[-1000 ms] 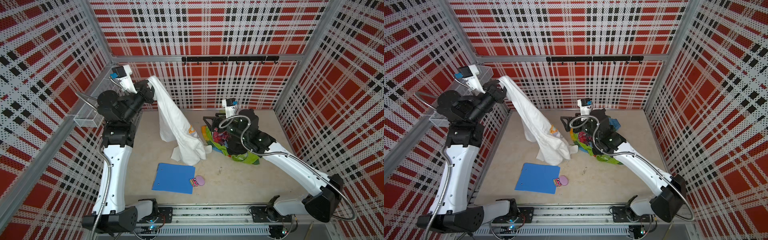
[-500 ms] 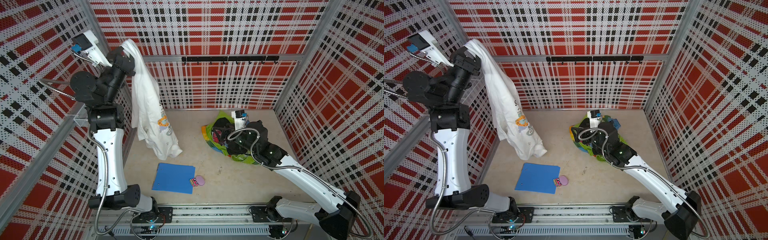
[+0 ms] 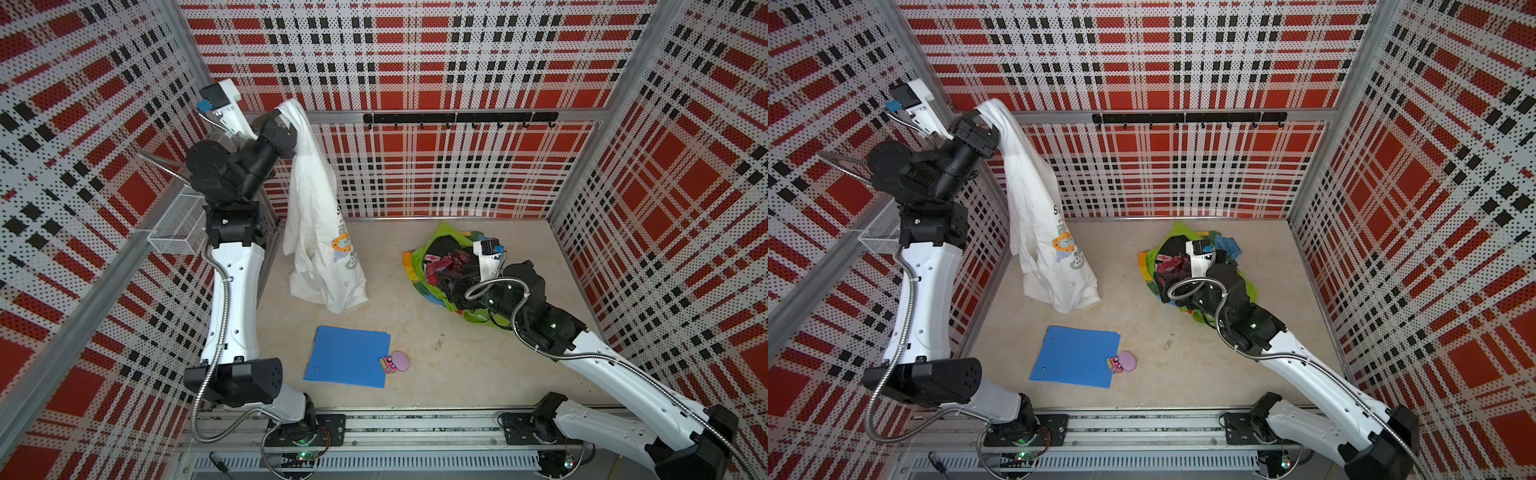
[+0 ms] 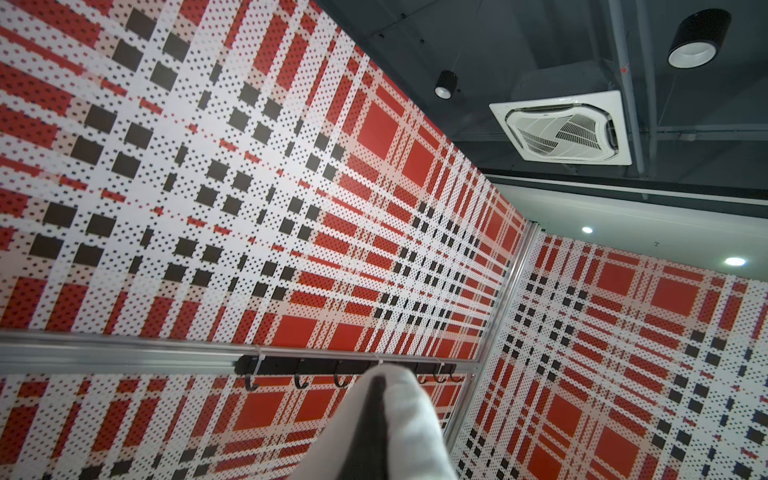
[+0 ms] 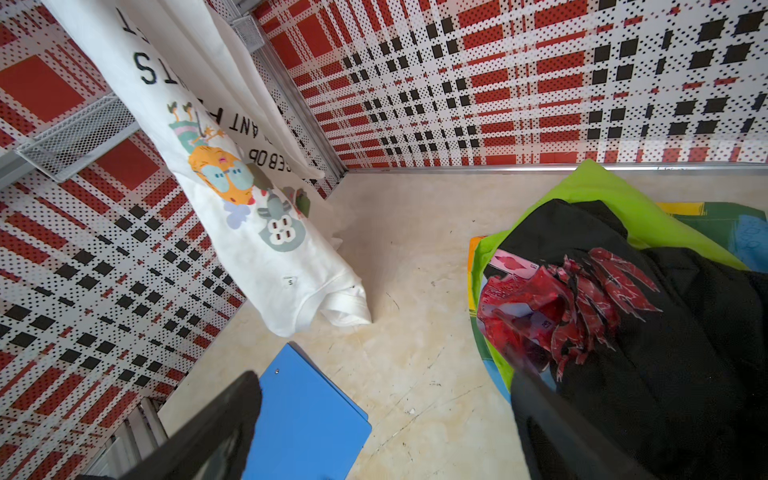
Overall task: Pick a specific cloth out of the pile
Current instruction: 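Carry the T-shirt off with the left gripper while the right gripper withdraws, then lower the white T-shirt onto the table with the left gripper and release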
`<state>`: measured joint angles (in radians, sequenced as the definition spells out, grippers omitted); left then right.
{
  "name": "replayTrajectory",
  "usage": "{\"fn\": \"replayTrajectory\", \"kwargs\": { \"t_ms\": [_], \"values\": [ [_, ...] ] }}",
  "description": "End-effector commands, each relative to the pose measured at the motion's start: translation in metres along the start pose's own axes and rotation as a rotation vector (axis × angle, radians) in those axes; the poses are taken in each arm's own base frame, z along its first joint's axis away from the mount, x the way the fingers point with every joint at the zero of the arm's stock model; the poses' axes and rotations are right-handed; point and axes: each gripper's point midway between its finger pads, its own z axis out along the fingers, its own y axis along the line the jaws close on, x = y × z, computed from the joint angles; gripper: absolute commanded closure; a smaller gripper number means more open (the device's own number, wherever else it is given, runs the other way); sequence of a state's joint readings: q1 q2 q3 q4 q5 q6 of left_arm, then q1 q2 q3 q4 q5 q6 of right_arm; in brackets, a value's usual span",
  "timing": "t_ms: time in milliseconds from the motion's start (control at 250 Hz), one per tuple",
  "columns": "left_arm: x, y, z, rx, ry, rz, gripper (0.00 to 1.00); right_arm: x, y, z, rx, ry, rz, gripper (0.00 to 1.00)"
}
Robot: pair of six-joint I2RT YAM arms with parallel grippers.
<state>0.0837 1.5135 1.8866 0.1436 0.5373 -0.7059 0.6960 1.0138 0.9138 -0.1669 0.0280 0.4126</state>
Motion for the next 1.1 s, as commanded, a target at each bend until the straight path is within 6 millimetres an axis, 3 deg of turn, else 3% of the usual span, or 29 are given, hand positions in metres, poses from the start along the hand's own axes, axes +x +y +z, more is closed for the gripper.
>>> {"fn": "replayTrajectory", "kwargs": {
  "t_ms": [0,180,332,544,660,788,920,1097],
  "values": [
    [0.005,-0.011,-0.019,0.0,-0.016,0.084,1.0,-0.013,0.001,-0.004,-0.004,-0.057,0.009,0.0],
    [0.056,0.017,-0.04,-0.075,0.081,0.063,1.0,-0.008,0.001,0.0,-0.004,-0.042,0.008,0.0],
    [0.11,0.05,-0.062,-0.204,0.204,0.055,1.0,-0.005,-0.002,0.0,0.003,-0.041,0.014,0.0],
    [0.198,0.103,-0.096,-0.453,0.402,0.09,1.0,-0.001,-0.005,0.0,0.014,-0.033,0.014,0.0],
    [0.253,0.121,-0.113,-0.533,0.494,0.071,1.0,0.0,-0.006,0.001,0.018,-0.034,0.016,0.0],
    [0.296,0.144,-0.127,-0.587,0.542,0.035,1.0,0.001,-0.005,0.002,0.012,-0.027,0.014,0.0],
    [0.337,0.177,-0.133,-0.658,0.618,0.0,1.0,0.003,-0.008,0.002,0.025,-0.026,0.014,0.0],
    [0.389,0.227,-0.126,-0.694,0.711,-0.073,1.0,0.006,-0.009,0.004,0.03,-0.014,0.009,0.0]
  ]
}}
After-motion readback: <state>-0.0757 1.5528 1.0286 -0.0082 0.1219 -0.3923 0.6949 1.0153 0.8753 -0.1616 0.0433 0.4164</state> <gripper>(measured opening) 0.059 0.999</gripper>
